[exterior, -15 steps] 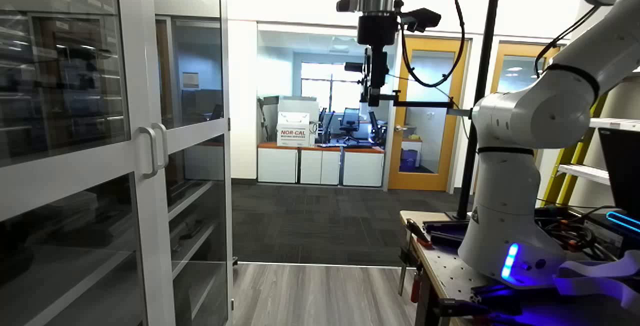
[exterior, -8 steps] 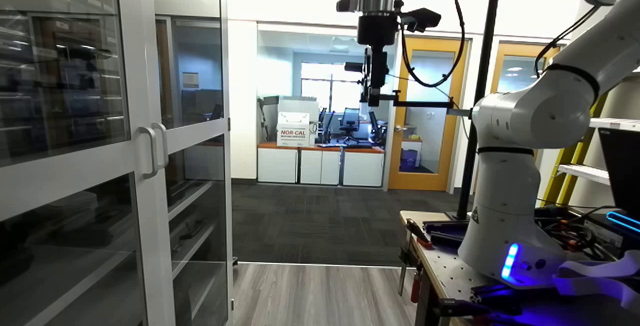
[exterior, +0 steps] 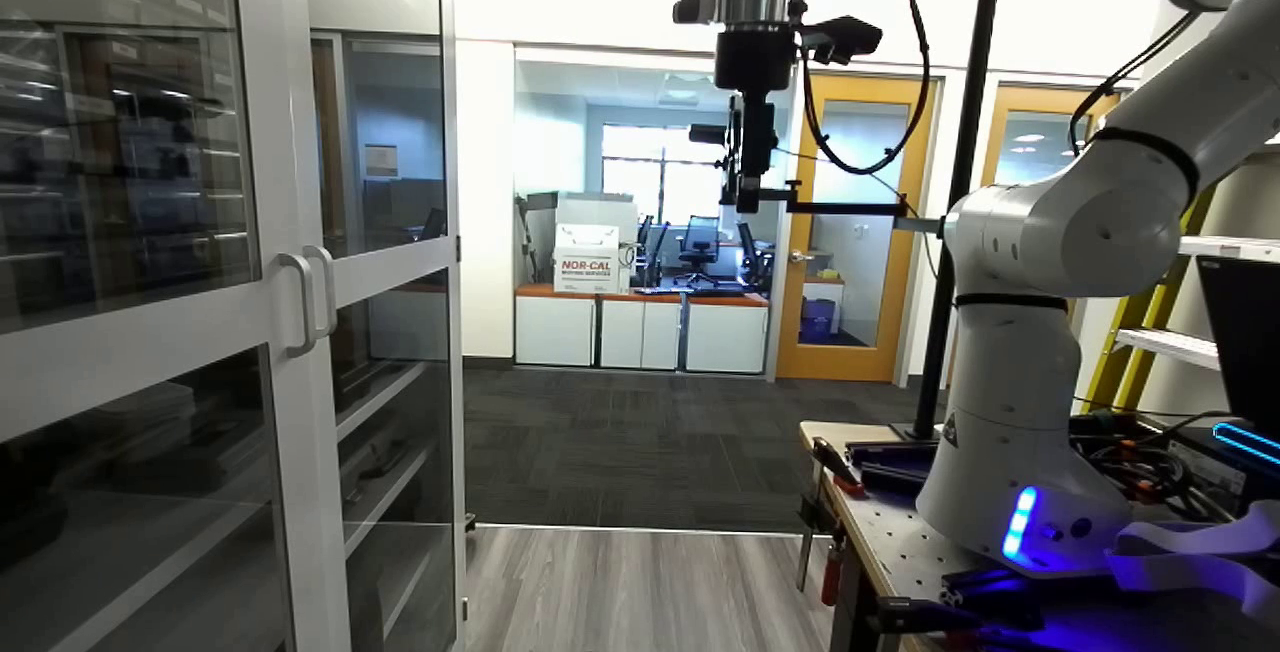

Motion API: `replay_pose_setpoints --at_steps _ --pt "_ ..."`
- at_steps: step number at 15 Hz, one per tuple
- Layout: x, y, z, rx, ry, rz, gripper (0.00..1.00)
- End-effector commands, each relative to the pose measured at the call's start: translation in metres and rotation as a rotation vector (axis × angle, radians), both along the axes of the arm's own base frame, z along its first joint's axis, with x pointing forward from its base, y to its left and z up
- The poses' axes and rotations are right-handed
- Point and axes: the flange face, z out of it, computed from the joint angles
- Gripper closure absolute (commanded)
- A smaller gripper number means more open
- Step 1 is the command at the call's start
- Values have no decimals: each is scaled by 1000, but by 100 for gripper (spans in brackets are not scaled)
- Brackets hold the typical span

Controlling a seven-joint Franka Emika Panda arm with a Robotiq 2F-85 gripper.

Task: Open the left cabinet door

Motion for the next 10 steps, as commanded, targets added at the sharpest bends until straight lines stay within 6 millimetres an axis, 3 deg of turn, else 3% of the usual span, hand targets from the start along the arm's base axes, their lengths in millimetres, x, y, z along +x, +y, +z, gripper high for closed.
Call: replay_pose_setpoints --at_steps 1,10 --pt "6 1 0 38 -43 15 0" --pt "21 4 -11 35 -12 9 0"
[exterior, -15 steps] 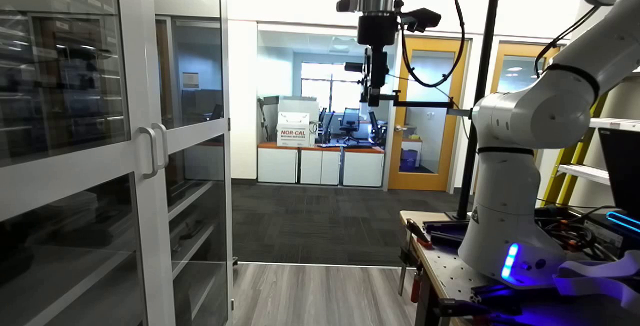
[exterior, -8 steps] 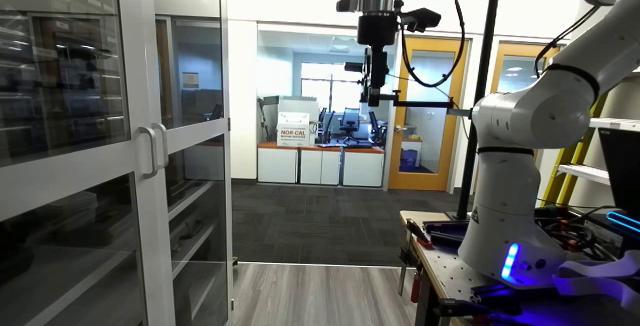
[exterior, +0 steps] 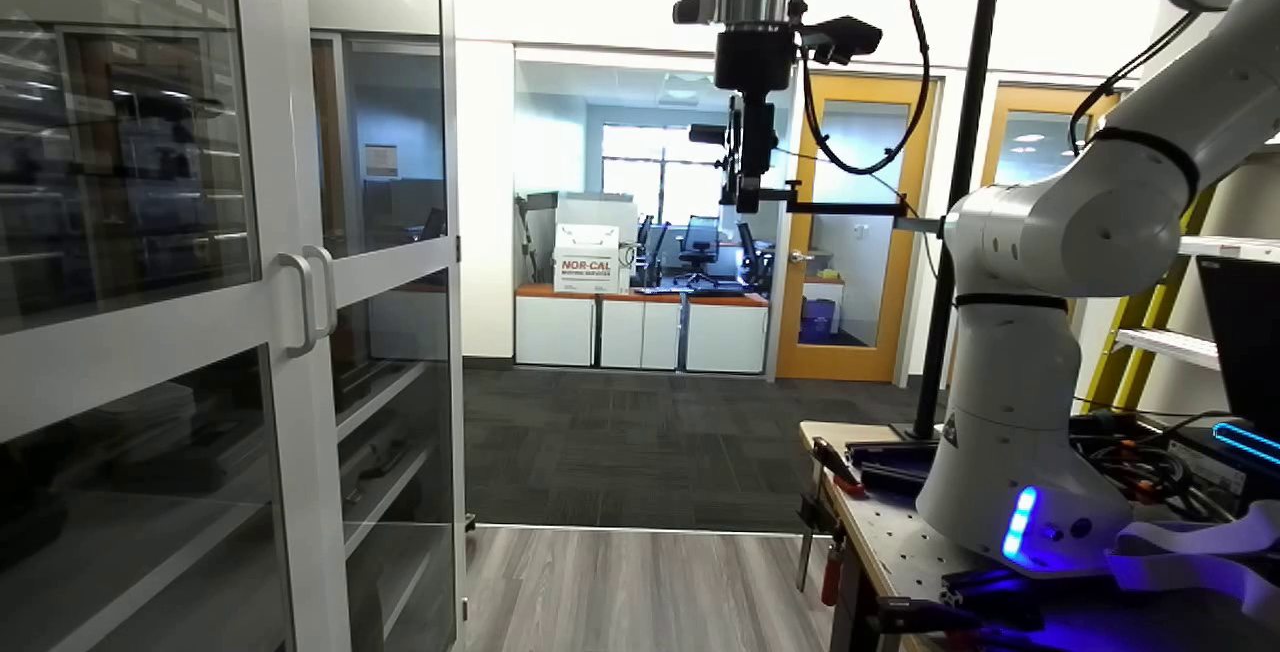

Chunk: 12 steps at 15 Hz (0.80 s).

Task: Open the left cabinet door

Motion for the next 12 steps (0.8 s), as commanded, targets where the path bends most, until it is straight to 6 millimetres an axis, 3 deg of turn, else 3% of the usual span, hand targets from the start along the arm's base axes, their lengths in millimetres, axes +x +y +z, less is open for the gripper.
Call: replay_pose_setpoints --at_steps 1,5,12 --pt "3 1 0 8 -12 4 0" --pt "18 2 -14 17 1 12 0" --pt "22 2 -18 25 4 38 0"
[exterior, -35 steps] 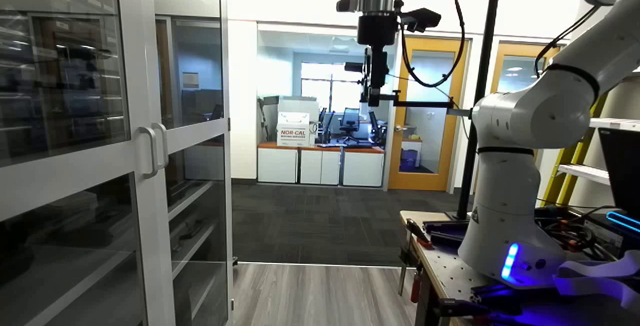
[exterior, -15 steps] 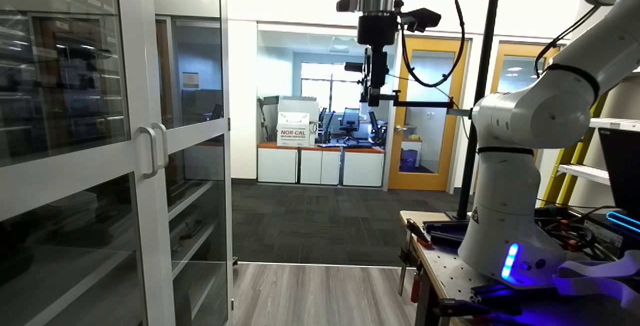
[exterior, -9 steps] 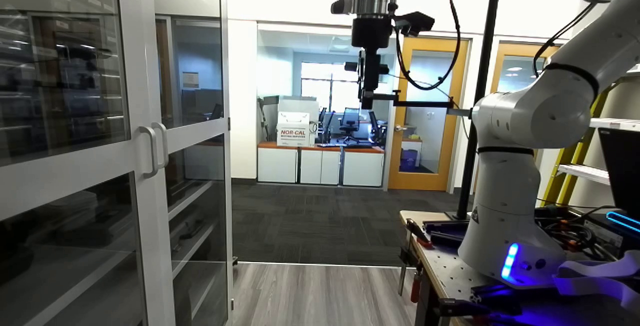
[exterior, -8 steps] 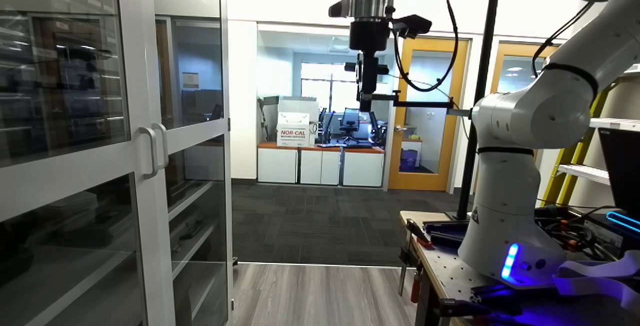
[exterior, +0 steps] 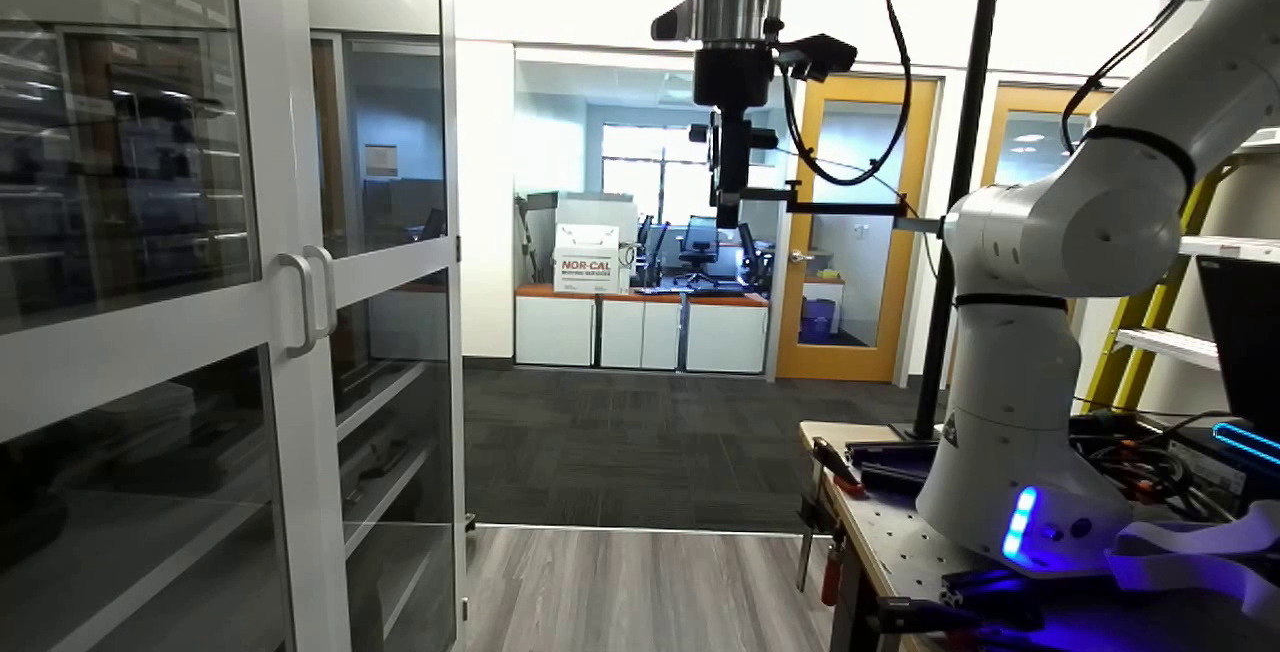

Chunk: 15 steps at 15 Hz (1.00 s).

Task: Open the left cabinet door

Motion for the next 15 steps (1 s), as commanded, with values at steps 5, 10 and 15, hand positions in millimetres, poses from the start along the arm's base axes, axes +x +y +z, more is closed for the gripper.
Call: replay_pose_setpoints --at_steps 5,10,15 --pt "22 5 3 45 -126 39 0" --pt "51 7 -4 87 -233 40 0" --pt "85 15 -22 138 -312 43 0"
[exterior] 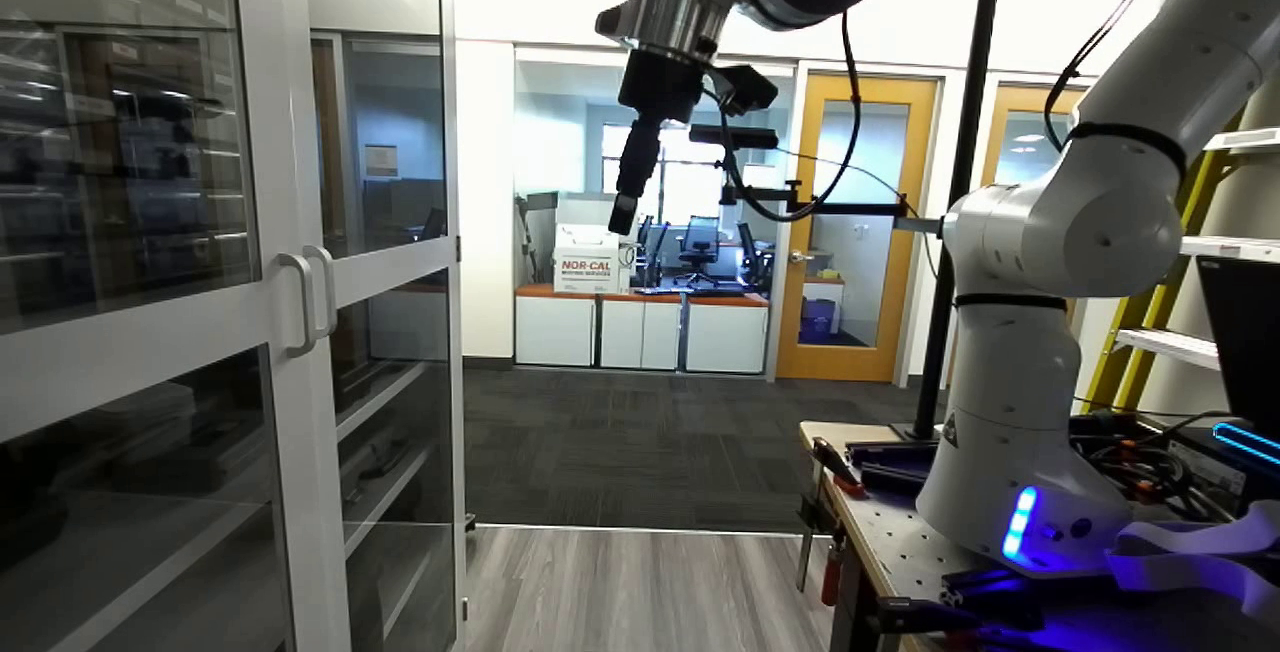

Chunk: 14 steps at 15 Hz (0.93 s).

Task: Open the left cabinet door

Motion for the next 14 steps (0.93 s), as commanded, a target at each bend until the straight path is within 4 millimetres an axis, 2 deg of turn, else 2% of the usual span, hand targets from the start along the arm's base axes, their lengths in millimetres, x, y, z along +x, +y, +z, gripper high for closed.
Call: replay_pose_setpoints --at_steps 1,6,7,10,14 --pt "28 8 -11 56 -60 -6 0" --pt "63 23 -22 102 -144 2 0" --pt "47 15 -23 74 -118 20 0" --pt "60 20 -27 83 -125 19 0" --pt "61 21 -26 84 -127 18 0"
